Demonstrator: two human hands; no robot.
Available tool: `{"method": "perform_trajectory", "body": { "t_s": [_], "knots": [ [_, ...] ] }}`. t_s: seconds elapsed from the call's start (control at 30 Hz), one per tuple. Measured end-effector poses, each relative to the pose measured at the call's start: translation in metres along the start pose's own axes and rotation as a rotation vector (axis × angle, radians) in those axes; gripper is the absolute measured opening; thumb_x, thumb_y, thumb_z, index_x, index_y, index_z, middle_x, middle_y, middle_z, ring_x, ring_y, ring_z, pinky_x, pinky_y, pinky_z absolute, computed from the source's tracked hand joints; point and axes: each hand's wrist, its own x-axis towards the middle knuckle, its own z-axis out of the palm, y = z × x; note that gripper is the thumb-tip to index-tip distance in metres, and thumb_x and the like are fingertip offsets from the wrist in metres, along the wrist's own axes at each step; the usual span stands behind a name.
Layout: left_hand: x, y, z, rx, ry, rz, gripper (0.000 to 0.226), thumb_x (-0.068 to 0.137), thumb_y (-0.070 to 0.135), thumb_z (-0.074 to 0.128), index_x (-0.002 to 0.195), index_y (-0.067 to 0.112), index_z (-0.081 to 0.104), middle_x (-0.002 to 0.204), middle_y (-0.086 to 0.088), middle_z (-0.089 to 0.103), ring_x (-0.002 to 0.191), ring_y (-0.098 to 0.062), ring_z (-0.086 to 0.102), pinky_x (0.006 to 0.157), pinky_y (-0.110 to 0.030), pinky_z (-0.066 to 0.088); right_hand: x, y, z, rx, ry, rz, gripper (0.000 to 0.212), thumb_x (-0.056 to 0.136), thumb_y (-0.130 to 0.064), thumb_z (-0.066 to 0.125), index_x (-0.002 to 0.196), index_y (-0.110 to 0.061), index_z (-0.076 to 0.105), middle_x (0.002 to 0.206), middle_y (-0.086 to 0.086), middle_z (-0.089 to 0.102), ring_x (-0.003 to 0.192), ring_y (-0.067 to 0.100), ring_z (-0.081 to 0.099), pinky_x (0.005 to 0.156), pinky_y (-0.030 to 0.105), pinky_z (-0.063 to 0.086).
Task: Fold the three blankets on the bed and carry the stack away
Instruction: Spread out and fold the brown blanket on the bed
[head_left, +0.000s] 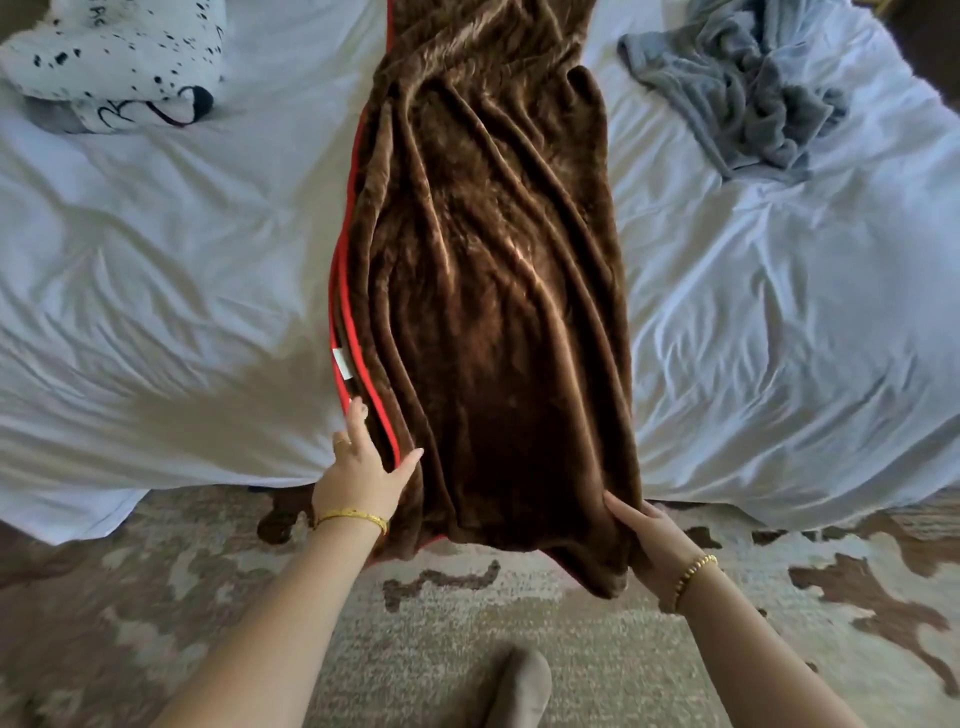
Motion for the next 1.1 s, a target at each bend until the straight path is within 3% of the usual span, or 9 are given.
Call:
{"method": "perform_trajectory", "body": {
  "t_s": [0.07,0.27,0.37,0.5,0.63,0.77,0.87,0.97,1.1],
  "knots": [
    [-0.003,-0.001,0.002,0.096,-0.006,0.12,0.082,0.083,0.053,0.056,0.145,0.018,0.015,0.131,-0.015,0.044,0.085,-0.035,0.064,0.055,-0.036,0.045,-0.006,0.007,0.001,0.055,0.006,-0.035,0.02,0.093,-0.015,0.052,0.108,-0.006,0.061,0.091,0.012,0.074,0.08,0.02,0.072,0.058,0.025,0.057],
    [-0.003,-0.017,0.005,0.018,-0.251,-0.213,0.038,0.088,0.054,0.046,0.088,0.016,0.048,0.101,-0.008,0.043,0.083,-0.034,0.057,0.07,-0.037,0.048,-0.018,0.009,-0.004,0.038,0.012,-0.073,0.02,0.093,-0.019,0.054,0.107,-0.009,0.063,0.096,0.013,0.073,0.085,0.023,0.071,0.065,0.032,0.057],
    [-0.008,-0.031,0.013,-0.387,-0.096,-0.296,0.032,0.092,0.027,0.042,0.065,0.012,0.047,0.072,-0.011,0.05,0.072,-0.032,0.05,0.063,-0.033,0.039,-0.021,0.014,-0.008,0.0,-0.028,-0.085,0.021,0.091,-0.008,0.053,0.11,-0.005,0.06,0.098,0.014,0.072,0.09,0.025,0.069,0.071,0.033,0.055],
    [-0.024,-0.061,0.012,-0.792,0.115,-0.443,0.026,0.092,0.022,0.045,0.07,0.01,0.054,0.071,-0.01,0.052,0.074,-0.026,0.047,0.062,-0.031,0.034,-0.019,0.034,-0.015,-0.131,0.047,-0.037,0.026,0.091,-0.002,0.051,0.116,0.003,0.055,0.105,0.019,0.066,0.1,0.03,0.061,0.082,0.035,0.048],
    [-0.033,-0.079,-0.002,-0.89,-0.178,-0.315,0.019,0.09,0.03,0.057,0.073,0.026,0.063,0.076,0.004,0.067,0.075,-0.016,0.062,0.067,-0.029,0.048,-0.021,0.051,-0.019,-0.249,0.286,-0.094,0.028,0.092,-0.023,0.051,0.112,-0.005,0.061,0.097,0.008,0.066,0.096,0.024,0.058,0.089,0.036,0.044],
    [-0.042,-0.096,-0.018,-0.755,-0.527,-0.207,0.008,0.084,0.034,0.066,0.089,0.029,0.068,0.079,0.007,0.074,0.073,-0.012,0.069,0.061,-0.024,0.051,-0.039,0.056,-0.027,-0.335,0.563,-0.192,0.03,0.093,-0.031,0.044,0.099,-0.006,0.061,0.073,0.004,0.054,0.066,0.02,0.05,0.06,0.032,0.041],
    [-0.042,-0.11,-0.036,-0.497,-0.18,-0.226,0.023,0.091,0.03,0.057,0.102,0.011,0.063,0.087,-0.009,0.064,0.078,-0.026,0.058,0.071,-0.031,0.044,-0.057,0.047,-0.03,-0.454,0.715,-0.29,0.04,0.097,-0.038,0.041,0.089,-0.002,0.057,0.074,0.007,0.054,0.063,0.017,0.049,0.057,0.029,0.037],
    [-0.043,-0.117,-0.061,-0.525,0.035,-0.302,0.031,0.093,0.023,0.053,0.109,-0.003,0.059,0.086,-0.018,0.056,0.079,-0.029,0.052,0.074,-0.034,0.039,-0.08,0.031,-0.031,-0.482,0.591,-0.226,0.045,0.09,-0.047,0.053,0.088,-0.004,0.064,0.082,0.01,0.064,0.077,0.026,0.059,0.076,0.033,0.049],
    [-0.058,-0.113,-0.085,-0.574,-0.262,-0.409,0.037,0.084,0.022,0.067,0.111,0.003,0.049,0.104,-0.02,0.059,0.095,-0.034,0.059,0.09,-0.043,0.047,-0.111,0.029,-0.039,-0.527,0.11,0.094,0.026,0.079,-0.016,0.071,0.102,-0.003,0.066,0.095,0.015,0.072,0.09,0.031,0.068,0.082,0.039,0.055]
  ]
}}
